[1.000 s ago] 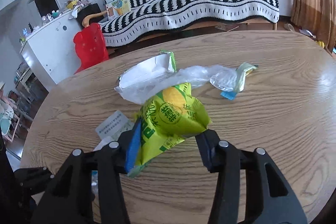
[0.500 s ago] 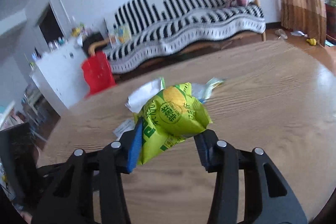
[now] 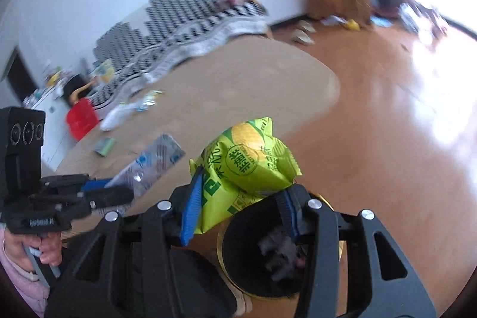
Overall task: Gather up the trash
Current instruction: 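Carry the blister pack and snack bag to the black bin and open both tools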
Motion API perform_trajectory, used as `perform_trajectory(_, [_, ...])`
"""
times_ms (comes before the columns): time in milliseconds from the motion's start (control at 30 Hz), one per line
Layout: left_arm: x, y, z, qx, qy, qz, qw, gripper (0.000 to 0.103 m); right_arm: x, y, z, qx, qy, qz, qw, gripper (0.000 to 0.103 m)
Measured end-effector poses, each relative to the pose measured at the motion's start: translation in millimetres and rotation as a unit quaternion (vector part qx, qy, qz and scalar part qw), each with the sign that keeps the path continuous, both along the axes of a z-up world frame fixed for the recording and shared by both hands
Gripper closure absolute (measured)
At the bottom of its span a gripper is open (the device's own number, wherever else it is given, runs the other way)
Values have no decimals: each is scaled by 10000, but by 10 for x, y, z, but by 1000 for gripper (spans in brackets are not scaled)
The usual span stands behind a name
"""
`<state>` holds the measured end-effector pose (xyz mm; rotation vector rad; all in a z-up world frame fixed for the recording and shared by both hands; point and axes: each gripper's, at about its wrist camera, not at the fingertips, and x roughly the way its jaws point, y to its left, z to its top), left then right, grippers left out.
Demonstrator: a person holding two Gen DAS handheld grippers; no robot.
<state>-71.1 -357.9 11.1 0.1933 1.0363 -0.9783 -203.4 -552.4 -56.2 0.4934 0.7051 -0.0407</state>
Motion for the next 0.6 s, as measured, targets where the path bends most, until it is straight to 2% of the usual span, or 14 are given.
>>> perform_trajectory(100, [-87, -257, -222, 201, 245, -170, 9994, 78, -140, -168, -235, 60, 137, -159, 9998, 57])
perform_trajectory(200, [-130, -418, -359, 420, 263, -262, 9984, 78, -200, -263, -467, 252, 298, -163, 9991, 57])
perform_trajectory(333, [-102, -523, -436, 563, 317, -257, 9976, 78, -195, -295, -611, 473, 405, -133, 9980, 57])
perform_trajectory(433, [-93, -585, -444, 697, 255, -233, 9970, 60, -173, -326, -676, 787, 449, -69, 9959, 55])
perform_trajectory(467, [-82, -600, -445, 797, 253, -273, 9961, 34, -152, -323, -693, 925, 475, -8, 9946, 53])
perform_trajectory(500, [-132, -592, -427, 818, 224, -307, 9959, 12, -158, -338, -720, 1120, 450, 40, 9927, 40])
perform_trajectory(533, [-139, -577, -387, 816, 109, -353, 9960, 9, -159, -350, -709, 1177, 414, -1, 9922, 15])
perform_trajectory(567, [-126, -540, -327, 825, -84, -342, 9960, 9, -187, -368, -697, 1209, 345, -79, 9920, 9])
perform_trajectory(600, [-97, -508, -284, 874, -220, -280, 9955, 9, -211, -395, -681, 1217, 301, -166, 9920, 7])
